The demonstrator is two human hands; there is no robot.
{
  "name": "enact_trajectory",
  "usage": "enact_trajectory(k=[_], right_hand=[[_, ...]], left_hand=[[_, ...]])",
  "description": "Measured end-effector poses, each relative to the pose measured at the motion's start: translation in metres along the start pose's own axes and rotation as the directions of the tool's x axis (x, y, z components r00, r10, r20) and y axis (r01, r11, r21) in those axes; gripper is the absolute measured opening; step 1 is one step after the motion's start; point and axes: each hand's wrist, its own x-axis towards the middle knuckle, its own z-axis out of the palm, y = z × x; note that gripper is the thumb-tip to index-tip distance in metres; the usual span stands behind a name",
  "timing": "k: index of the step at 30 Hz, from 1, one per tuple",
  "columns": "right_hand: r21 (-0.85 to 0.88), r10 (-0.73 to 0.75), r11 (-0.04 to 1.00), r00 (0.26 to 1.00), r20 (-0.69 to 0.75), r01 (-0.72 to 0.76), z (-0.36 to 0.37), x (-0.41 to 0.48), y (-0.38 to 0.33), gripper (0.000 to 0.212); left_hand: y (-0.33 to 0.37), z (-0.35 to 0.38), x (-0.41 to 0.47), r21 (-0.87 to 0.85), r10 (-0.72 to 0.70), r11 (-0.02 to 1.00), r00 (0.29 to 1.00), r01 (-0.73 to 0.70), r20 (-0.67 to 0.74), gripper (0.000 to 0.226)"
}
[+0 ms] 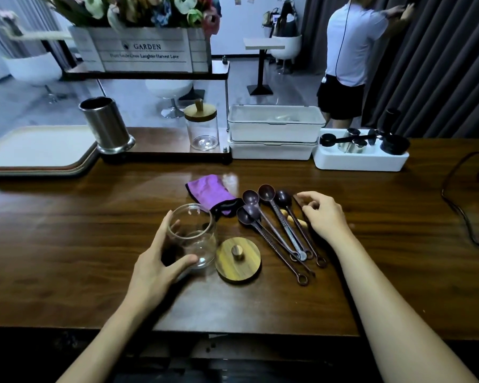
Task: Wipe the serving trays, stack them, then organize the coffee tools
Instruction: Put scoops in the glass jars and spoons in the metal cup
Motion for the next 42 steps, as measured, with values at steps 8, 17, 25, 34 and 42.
enact_trajectory(k=[8, 17, 25, 34, 42], right_hand=[[0.312, -0.111, 0.946, 0.992, 0.061, 0.086, 0.004, -0.026, -0.04, 0.039], [0.669, -0.261, 0.739, 0.95, 0.171, 0.083, 0.038, -0.055, -0.106, 0.04], [0.64, -0.368, 0.755, 0.901, 0.232, 0.144, 0.057, -0.07, -0.142, 0.04], [0.479, -0.419, 0.837, 0.872, 0.253, 0.263, 0.085, -0.087, -0.132, 0.033], [0.52, -0.426, 0.822, 0.857, 0.288, 0.234, 0.086, -0.089, -0.12, 0.03]], left_hand=[[-0.001, -0.002, -0.001, 0.001, 0.025, 1.0, 1.0, -0.025, 0.009, 0.106], [-0.012, -0.002, 0.002, 0.012, 0.041, 0.999, 0.999, -0.041, 0.006, 0.106], [-0.012, -0.004, 0.002, -0.017, 0.04, 0.999, 0.999, -0.04, 0.017, 0.107], [-0.012, -0.005, 0.003, 0.018, 0.042, 0.999, 0.999, -0.042, 0.02, 0.107], [-0.014, -0.005, 0.003, 0.021, 0.043, 0.999, 0.999, -0.043, 0.01, 0.108]])
